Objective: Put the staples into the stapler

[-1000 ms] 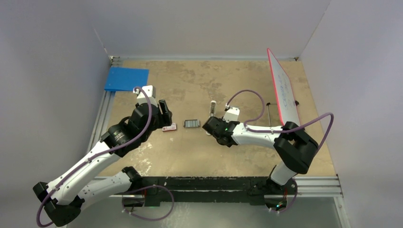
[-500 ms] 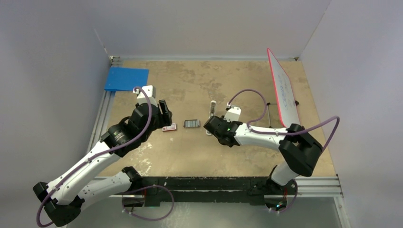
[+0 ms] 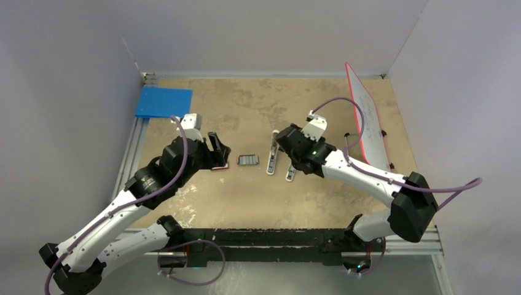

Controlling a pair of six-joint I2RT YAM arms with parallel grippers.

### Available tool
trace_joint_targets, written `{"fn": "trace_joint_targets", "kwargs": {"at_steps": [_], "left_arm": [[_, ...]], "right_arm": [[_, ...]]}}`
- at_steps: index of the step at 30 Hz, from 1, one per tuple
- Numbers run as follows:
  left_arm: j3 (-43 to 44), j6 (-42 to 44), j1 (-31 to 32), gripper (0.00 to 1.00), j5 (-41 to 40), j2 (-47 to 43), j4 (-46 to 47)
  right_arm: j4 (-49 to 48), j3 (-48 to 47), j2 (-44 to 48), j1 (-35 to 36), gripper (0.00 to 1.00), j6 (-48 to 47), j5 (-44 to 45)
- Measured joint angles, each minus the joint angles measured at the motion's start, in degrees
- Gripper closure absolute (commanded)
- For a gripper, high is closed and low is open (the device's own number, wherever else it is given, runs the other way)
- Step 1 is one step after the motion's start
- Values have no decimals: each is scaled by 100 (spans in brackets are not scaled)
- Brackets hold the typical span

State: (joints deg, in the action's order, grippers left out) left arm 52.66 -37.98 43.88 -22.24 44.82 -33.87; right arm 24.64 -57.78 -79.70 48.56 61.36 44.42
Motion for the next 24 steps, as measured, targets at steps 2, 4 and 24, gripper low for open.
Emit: {"fn": "trace_joint_targets", "kwargs": {"at_steps": [2,4,24], "left_arm": [[-33,7,0,29,269,-7,114],[-140,0,0,29,568,-22,278],[-1978,-1054,0,30,3799,1637,2459]], "right_arm": [[11,-116,-79,-122,26,-109,-11],[15,-243,-289,-219,32,-208,-17],[-634,-227,-1517,-470,58,-966,-262]]}}
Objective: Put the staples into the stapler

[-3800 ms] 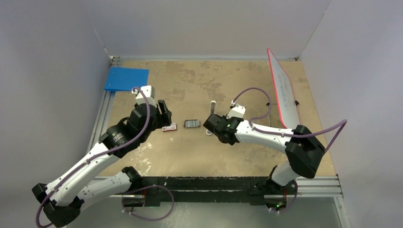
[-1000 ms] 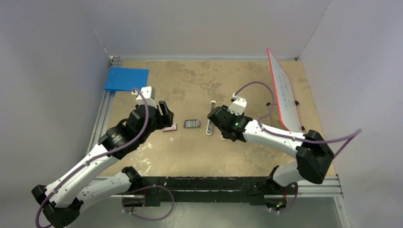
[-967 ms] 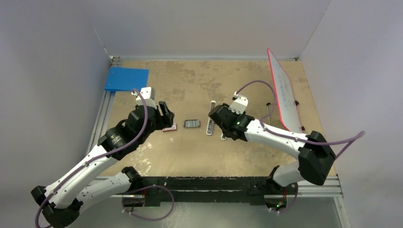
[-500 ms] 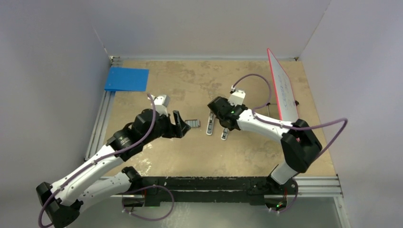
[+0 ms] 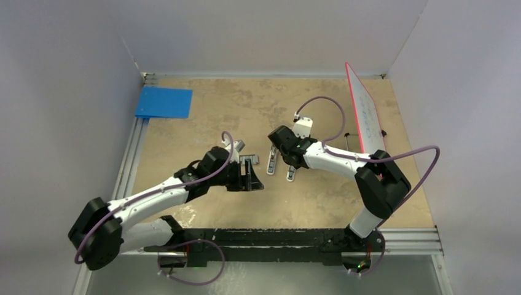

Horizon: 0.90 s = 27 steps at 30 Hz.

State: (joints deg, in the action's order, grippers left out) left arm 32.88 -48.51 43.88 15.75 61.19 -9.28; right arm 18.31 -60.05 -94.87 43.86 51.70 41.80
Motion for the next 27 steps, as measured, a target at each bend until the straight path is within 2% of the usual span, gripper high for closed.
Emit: {"fn": "trace_joint_targets", "kwargs": {"at_steps": [4,10,13,21,27], "left_arm": [[-2,-184,0,32,328,754,715],[-72,-498,4,49,643,1469,1670],[-72,-691,52,50,623,1759,2006],[2,-1244,671,59,-81,2627,2553],[201,-1611,966,59,-831,3182,2830]], "right_arm": [[-57,131,0,0,58,-111,-2],[-149,184,0,0,61,-258,-107],[-184,247,0,0,62,-341,-188],[-264,382,44,0,71,-446,-236],[-437,535,151,0,74,-479,-229]]}}
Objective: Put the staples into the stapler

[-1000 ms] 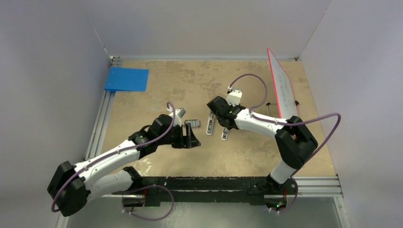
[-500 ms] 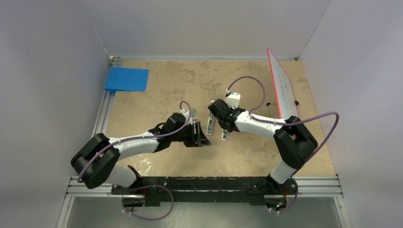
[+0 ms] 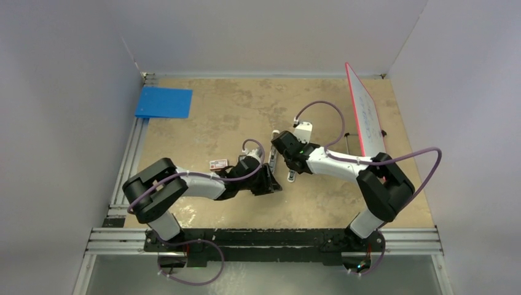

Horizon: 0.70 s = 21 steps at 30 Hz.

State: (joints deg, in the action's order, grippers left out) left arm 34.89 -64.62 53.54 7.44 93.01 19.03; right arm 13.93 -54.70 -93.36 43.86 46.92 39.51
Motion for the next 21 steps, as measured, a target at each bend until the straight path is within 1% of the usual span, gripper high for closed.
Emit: {"fn": "trace_joint_targets", "kwargs": {"at_steps": [3,5,7,11,14,17,21], "left_arm": [[122,-227,15,67,-297,173,166],[197,-341,17,75,-468,299,275],[293,-396,17,79,-573,446,326],[564,-529,17,79,-640,804,426],[634,-533,22,78,-645,927,573],[636,-533,22,78,-647,977,693],[636,-579,22,84,-640,1080,883]], "right_arm": [[-35,98,109,0,75,-55,-2],[-61,138,201,0,76,-96,-4],[-85,146,273,0,76,-127,-4],[-190,164,358,0,77,-160,-31],[-278,229,387,0,77,-168,-133],[-339,319,389,0,78,-177,-208],[-378,411,391,13,78,-181,-339]]}}
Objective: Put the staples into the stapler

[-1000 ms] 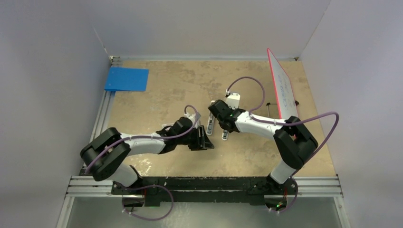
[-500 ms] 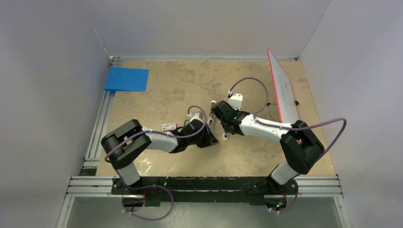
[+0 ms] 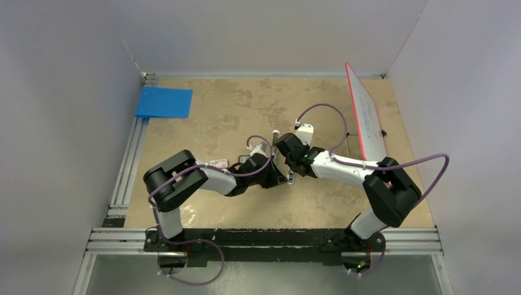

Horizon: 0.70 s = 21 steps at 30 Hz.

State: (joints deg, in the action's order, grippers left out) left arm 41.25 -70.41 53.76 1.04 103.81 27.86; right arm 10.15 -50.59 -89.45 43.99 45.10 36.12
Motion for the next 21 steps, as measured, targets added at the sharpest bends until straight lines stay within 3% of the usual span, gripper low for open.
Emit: {"fn": "trace_joint_targets", "kwargs": {"at_steps": [9,21], "left_arm": [[221,-48,-11,100,157,269,59],[319,-267,-50,100,243,332,-125]], "right_arm": [[0,129,175,70,78,-22,-122],[273,177,343,343,78,232,-68]]}}
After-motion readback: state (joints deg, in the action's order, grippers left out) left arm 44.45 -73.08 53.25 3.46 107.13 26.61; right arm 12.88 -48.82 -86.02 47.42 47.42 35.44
